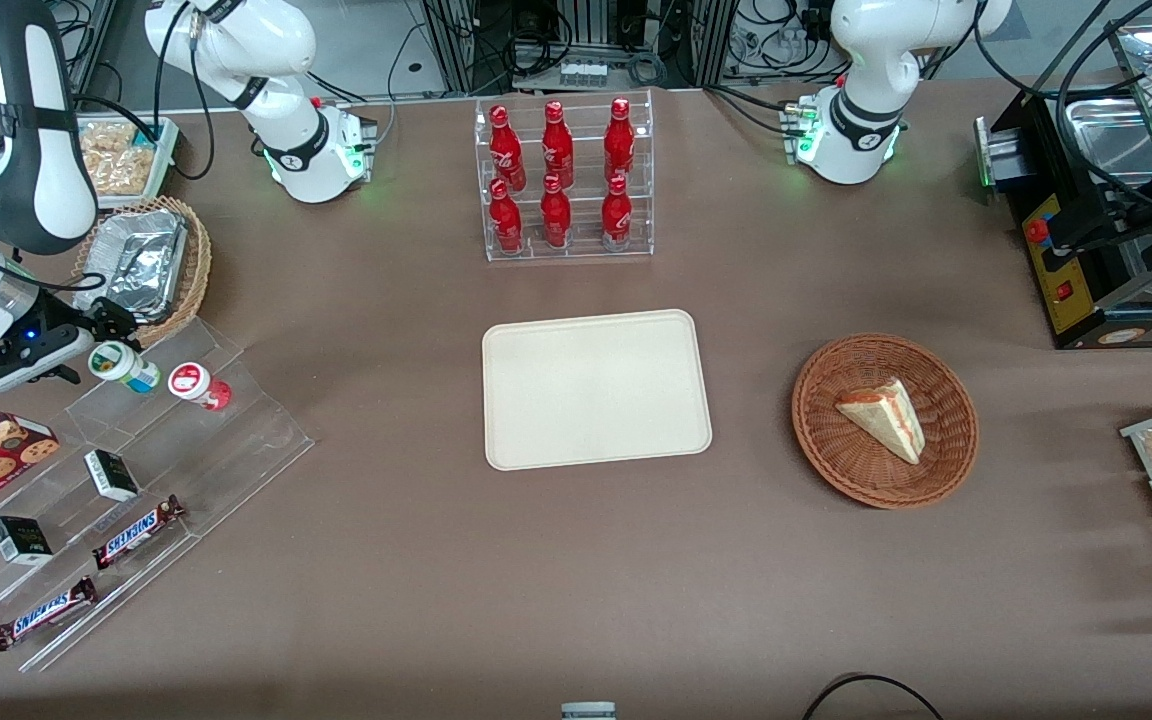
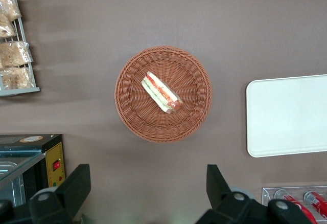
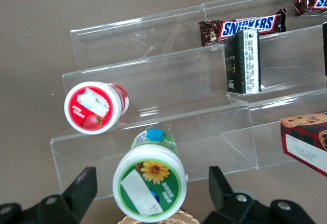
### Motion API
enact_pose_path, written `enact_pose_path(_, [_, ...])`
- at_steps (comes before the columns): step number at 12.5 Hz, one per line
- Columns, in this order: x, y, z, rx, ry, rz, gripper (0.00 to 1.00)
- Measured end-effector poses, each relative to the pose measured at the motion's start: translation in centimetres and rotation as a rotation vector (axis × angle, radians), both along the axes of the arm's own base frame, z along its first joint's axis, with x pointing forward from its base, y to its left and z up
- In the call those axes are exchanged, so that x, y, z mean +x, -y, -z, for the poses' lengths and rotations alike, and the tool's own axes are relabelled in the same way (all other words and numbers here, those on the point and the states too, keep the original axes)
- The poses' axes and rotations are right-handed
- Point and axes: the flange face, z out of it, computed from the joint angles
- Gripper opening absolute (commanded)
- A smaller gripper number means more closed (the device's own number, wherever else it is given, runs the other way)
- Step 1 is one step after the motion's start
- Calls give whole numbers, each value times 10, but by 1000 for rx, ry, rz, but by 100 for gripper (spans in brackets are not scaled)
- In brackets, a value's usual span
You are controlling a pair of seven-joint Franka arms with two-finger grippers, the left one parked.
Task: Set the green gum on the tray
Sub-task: 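Lower the right gripper around the green gum bottle and close it, then lift the green gum bottle and carry it over the cream tray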
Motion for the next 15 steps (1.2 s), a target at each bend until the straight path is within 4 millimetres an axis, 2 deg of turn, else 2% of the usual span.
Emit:
enact_pose_path(2, [0, -1, 1, -1, 0, -2, 82])
enact_pose_path(3, [1, -1, 1, -1, 1, -3, 68])
enact_pose_path(5, [1, -1, 1, -3, 6, -4, 16])
enact_pose_path(6, [2, -2, 1, -3, 8, -4, 2])
enact_pose_path(12, [4, -4, -2, -4, 12, -10, 0])
enact_pose_path(13, [6, -7, -9, -1, 5, -16, 0])
enact_pose_path(15, [15, -15, -35, 12, -29, -38, 0])
